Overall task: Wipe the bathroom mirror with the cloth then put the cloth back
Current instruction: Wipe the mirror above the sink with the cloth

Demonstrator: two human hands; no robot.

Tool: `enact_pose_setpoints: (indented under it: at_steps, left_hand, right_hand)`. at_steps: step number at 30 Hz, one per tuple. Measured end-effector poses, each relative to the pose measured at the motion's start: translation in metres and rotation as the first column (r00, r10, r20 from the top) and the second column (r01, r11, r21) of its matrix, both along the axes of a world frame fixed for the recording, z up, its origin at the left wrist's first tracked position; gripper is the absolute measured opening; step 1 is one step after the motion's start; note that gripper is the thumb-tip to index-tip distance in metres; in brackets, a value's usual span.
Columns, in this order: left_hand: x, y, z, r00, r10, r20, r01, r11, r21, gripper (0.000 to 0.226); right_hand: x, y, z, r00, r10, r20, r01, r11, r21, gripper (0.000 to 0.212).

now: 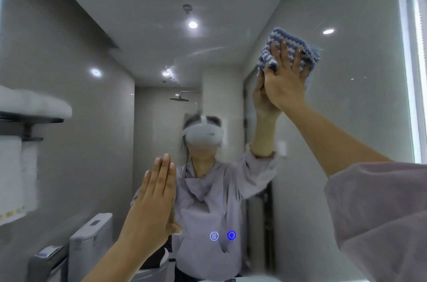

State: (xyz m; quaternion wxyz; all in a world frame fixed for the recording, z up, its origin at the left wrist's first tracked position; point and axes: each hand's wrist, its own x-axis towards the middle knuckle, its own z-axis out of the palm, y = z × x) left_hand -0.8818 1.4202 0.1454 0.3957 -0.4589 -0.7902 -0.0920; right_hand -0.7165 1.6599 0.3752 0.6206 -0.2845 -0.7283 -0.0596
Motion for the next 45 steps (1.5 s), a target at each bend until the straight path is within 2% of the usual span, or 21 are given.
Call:
enact_pose_setpoints:
  at_steps: [2,6,9,11,13,15,18,23,28,32,37,41,45]
  left_hand:
    - [0.0,0.0,0.0,1.0,0.006,-0.011,-0.006,1.0,0.003,0.145]
    - [0.001,0.0,0.0,1.0,-0.003,-0.023,0.003,1.0,0.009,0.142]
    - [0.008,-0.003,0.004,1.0,-0.005,-0.026,0.006,1.0,0.006,0.137]
    - [0.01,-0.005,0.007,0.998,-0.037,-0.045,0.038,0.999,0.034,0.125]
    - [0.008,-0.009,0.012,0.993,-0.071,-0.096,0.081,0.991,0.105,0.104]
    - [0.004,-0.01,0.023,0.989,-0.076,-0.123,0.097,0.981,0.169,0.095]
    - [-0.005,-0.007,0.047,0.986,-0.079,-0.149,0.117,0.957,0.266,0.098]
    - [-0.014,0.003,0.088,0.986,-0.149,-0.08,0.169,0.911,0.376,0.107]
    - [-0.021,0.016,0.092,0.99,-0.096,-0.108,0.128,0.928,0.35,0.106]
    - [-0.027,0.019,0.089,0.982,-0.144,-0.123,0.18,0.912,0.37,0.104]
    - [-0.031,0.023,0.088,0.977,-0.151,-0.149,0.198,0.902,0.384,0.104]
    - [-0.033,0.024,0.088,0.98,-0.139,-0.142,0.184,0.906,0.382,0.107]
    - [-0.035,0.027,0.089,0.98,-0.135,-0.147,0.183,0.903,0.389,0.107]
  right_hand:
    - [-0.011,-0.012,0.003,1.0,0.004,-0.009,-0.004,1.0,-0.012,0.057]
    - [-0.035,-0.034,0.004,0.994,-0.011,0.107,-0.002,0.992,0.123,0.058]
    - [-0.036,-0.034,0.003,0.992,-0.008,0.128,-0.012,0.988,0.153,0.059]
    - [-0.029,-0.029,0.002,0.988,-0.009,0.155,-0.021,0.982,0.19,0.058]
    - [-0.025,-0.026,0.0,0.983,-0.019,0.184,-0.022,0.976,0.219,0.057]
    - [-0.025,-0.026,-0.003,0.981,-0.032,0.192,-0.011,0.975,0.221,0.057]
    - [-0.028,-0.026,-0.007,0.981,-0.032,0.192,-0.008,0.979,0.205,0.058]
    - [-0.029,-0.025,-0.015,0.982,-0.048,0.181,0.008,0.976,0.219,0.058]
    - [-0.032,-0.027,-0.02,0.987,-0.049,0.153,0.012,0.972,0.234,0.059]
    - [-0.039,-0.034,-0.028,0.989,-0.038,0.144,0.002,0.97,0.243,0.059]
    - [-0.08,-0.076,-0.045,0.947,-0.112,0.302,-0.03,0.903,0.429,0.057]
    - [-0.116,-0.117,-0.035,0.916,-0.03,0.399,-0.164,0.881,0.443,0.055]
    - [-0.127,-0.129,-0.026,0.901,0.001,0.433,-0.216,0.867,0.449,0.054]
